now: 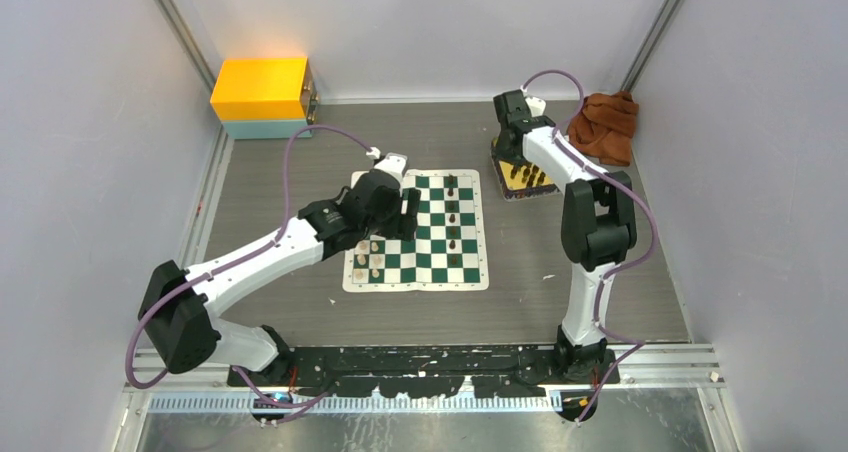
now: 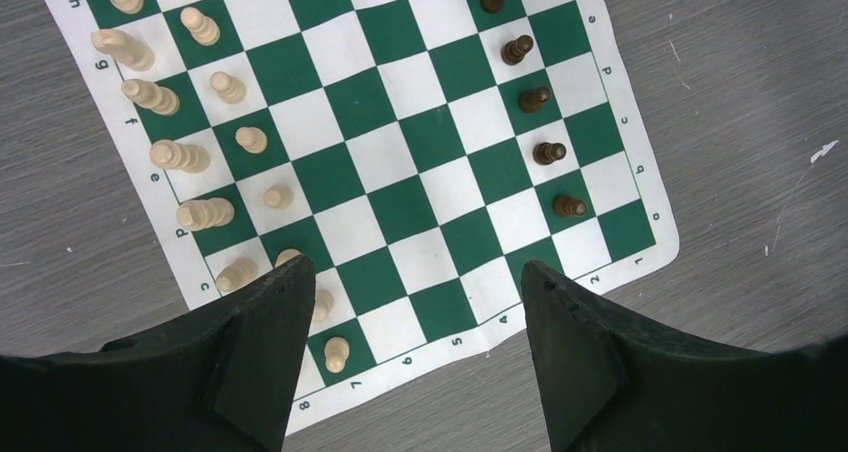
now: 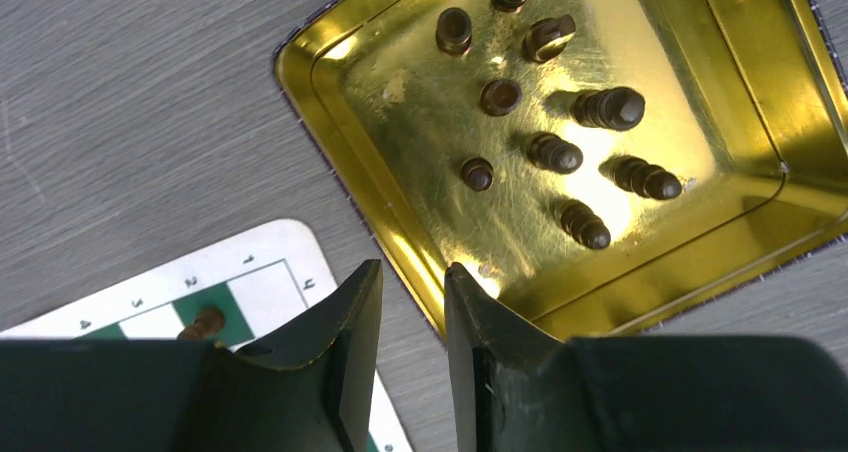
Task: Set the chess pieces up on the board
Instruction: Pick up the chess piece from the storage box.
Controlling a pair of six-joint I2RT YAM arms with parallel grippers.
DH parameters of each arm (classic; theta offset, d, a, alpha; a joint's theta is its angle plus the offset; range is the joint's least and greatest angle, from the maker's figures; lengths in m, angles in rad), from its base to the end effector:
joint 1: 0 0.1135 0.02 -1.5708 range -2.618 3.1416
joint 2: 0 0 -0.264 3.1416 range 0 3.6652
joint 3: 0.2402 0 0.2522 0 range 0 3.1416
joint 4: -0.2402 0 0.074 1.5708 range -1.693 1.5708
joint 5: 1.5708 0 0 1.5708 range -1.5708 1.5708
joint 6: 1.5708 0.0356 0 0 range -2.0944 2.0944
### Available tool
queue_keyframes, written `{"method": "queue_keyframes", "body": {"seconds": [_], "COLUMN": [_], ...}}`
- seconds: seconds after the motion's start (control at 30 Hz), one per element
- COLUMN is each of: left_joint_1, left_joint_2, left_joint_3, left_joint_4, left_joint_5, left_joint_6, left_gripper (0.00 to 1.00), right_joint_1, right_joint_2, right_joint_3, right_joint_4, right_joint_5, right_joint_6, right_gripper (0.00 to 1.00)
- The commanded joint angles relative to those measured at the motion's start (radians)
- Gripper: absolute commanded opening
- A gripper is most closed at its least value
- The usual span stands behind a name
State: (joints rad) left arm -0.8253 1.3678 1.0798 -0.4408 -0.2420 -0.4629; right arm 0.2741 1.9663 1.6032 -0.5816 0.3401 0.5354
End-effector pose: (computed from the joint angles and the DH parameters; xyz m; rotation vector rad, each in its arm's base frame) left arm 0.2095 -0.2144 0.2877 0.2916 2.2870 -0.3952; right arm 0.4220 0.1063 0.2390 0.4519 2.3993 -0.0740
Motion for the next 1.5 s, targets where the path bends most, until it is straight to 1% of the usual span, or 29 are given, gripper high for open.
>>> {"method": "queue_keyframes", "body": {"seconds": [0.0, 0.33, 0.4, 0.43, 0.93, 1.47], "left_joint_1": [0.01, 0.02, 0.02, 0.02, 0.022, 0.023], "left_joint_2": [-0.009, -0.001, -0.002, -0.002, -0.006, 0.011], "left_joint_3": [0.037, 0.03, 0.031, 0.031, 0.019, 0.017], "left_joint_4": [0.048, 0.064, 0.065, 0.065, 0.077, 0.086], "left_joint_5": [0.004, 0.015, 0.016, 0.016, 0.023, 0.03], "left_joint_6": [0.009, 0.007, 0.007, 0.007, -0.003, -0.003], "left_gripper": [0.77, 0.82, 0.98, 0.99, 0.99, 0.98], "right_joint_1": [-0.037, -0.068, -0.074, -0.078, -0.112, -0.121], "right_joint_2": [0.019, 0.066, 0.071, 0.072, 0.11, 0.152], "right_joint_3": [0.069, 0.063, 0.058, 0.056, 0.041, 0.058], "right_joint_4": [0.043, 0.054, 0.057, 0.06, 0.083, 0.089], "right_joint_5": [-0.039, -0.05, -0.051, -0.055, -0.079, -0.104], "right_joint_6": [0.001, 0.0, 0.0, -0.001, -0.005, -0.005], "right_gripper": [0.35, 0.35, 0.35, 0.35, 0.35, 0.34]}}
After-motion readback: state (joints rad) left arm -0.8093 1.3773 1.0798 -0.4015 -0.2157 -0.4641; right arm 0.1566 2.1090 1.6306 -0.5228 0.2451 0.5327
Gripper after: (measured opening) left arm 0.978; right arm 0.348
